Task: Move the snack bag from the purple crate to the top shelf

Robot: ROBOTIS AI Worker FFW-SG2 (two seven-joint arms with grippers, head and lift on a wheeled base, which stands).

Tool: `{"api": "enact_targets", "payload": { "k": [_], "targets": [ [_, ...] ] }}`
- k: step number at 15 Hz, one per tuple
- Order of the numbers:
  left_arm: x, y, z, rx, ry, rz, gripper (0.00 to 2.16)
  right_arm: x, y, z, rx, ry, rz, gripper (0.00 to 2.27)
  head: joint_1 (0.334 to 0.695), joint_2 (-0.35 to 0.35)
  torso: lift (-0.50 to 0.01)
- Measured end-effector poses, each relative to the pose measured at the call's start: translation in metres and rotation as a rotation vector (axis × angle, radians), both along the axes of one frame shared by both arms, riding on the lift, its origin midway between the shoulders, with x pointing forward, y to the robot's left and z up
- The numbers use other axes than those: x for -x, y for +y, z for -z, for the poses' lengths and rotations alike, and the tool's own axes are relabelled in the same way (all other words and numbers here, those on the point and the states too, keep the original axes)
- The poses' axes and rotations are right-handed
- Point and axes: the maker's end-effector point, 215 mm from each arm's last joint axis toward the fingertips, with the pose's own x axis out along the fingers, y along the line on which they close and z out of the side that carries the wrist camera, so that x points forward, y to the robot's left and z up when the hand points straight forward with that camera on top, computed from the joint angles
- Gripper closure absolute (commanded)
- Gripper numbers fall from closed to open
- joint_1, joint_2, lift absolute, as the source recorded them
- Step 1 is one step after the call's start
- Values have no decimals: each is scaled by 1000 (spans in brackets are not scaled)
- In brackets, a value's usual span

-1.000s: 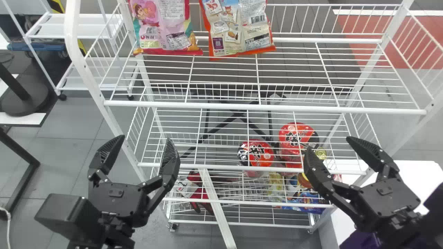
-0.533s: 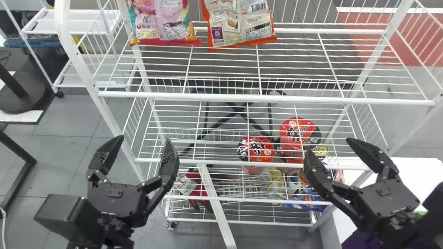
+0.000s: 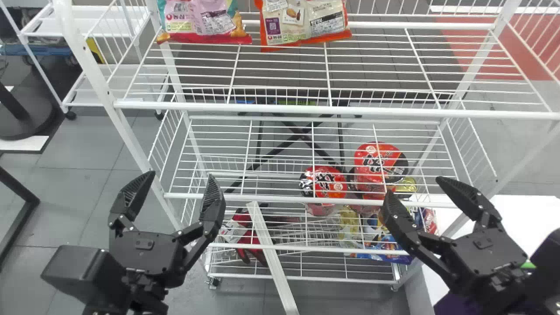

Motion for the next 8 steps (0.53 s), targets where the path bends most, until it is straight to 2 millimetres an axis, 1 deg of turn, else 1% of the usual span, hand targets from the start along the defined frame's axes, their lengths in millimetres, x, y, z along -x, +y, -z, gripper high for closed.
{"api": "enact_targets", "payload": {
  "k": [8],
  "targets": [
    [0,-2,0,4,0,0,103,0,-5,1,-11,3,7,144,695,-1,-278]
  ]
}}
